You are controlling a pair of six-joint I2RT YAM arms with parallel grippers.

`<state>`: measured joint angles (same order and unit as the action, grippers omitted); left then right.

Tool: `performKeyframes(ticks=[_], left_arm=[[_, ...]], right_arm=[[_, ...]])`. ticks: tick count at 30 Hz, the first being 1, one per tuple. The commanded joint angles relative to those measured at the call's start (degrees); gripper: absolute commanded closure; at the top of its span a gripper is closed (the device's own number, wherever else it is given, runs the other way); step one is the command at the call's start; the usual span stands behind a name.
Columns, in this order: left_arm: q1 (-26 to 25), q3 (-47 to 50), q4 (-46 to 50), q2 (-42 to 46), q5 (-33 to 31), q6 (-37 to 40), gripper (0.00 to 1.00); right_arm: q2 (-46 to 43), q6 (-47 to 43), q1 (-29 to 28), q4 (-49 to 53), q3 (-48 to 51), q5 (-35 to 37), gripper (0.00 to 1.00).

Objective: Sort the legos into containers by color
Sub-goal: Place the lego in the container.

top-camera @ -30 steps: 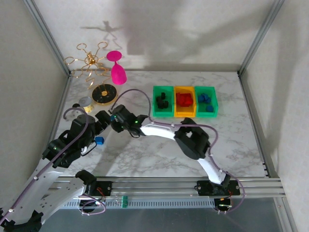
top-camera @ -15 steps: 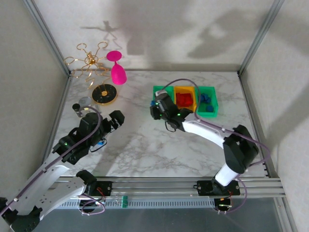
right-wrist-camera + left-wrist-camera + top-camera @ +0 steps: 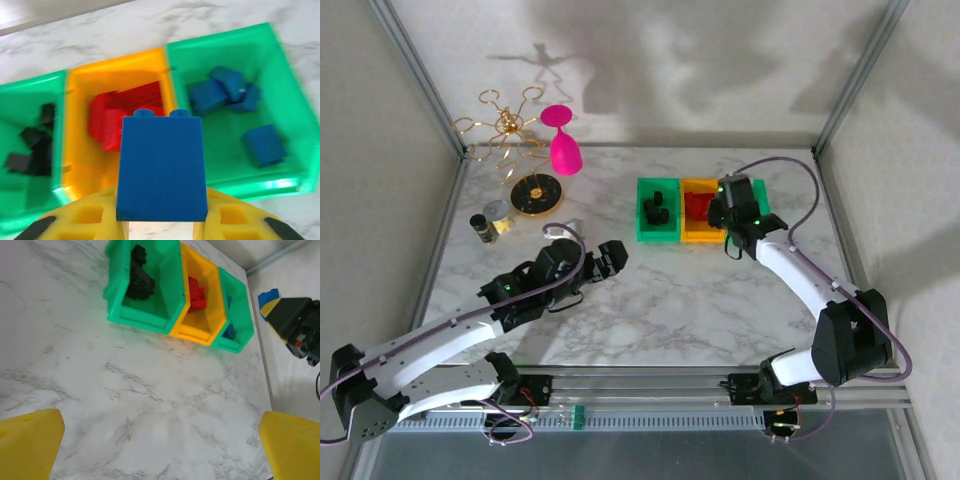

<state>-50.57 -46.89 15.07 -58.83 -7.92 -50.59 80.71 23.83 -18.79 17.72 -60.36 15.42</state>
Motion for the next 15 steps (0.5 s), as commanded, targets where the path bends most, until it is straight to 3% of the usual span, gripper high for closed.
performKeyframes(ticks=[1, 12, 15], left_arm=[[-1.87, -2.08, -4.81, -2.44, -2.33, 1.61, 0.00], [-2.98, -3.08, -7.26, -4.28, -2.97, 3.46, 0.00], [-3.02, -3.67, -6.51, -4.39, -3.40, 3.69, 0.00]], right_arm=[[0.85, -0.16, 3.84, -0.12, 0.53, -0.79, 0.74], [13.64, -2.41, 11.09, -2.39, -5.97, -5.42, 0.72], [16.49, -3.17, 11.48, -2.26, -8.24, -5.20, 0.67]])
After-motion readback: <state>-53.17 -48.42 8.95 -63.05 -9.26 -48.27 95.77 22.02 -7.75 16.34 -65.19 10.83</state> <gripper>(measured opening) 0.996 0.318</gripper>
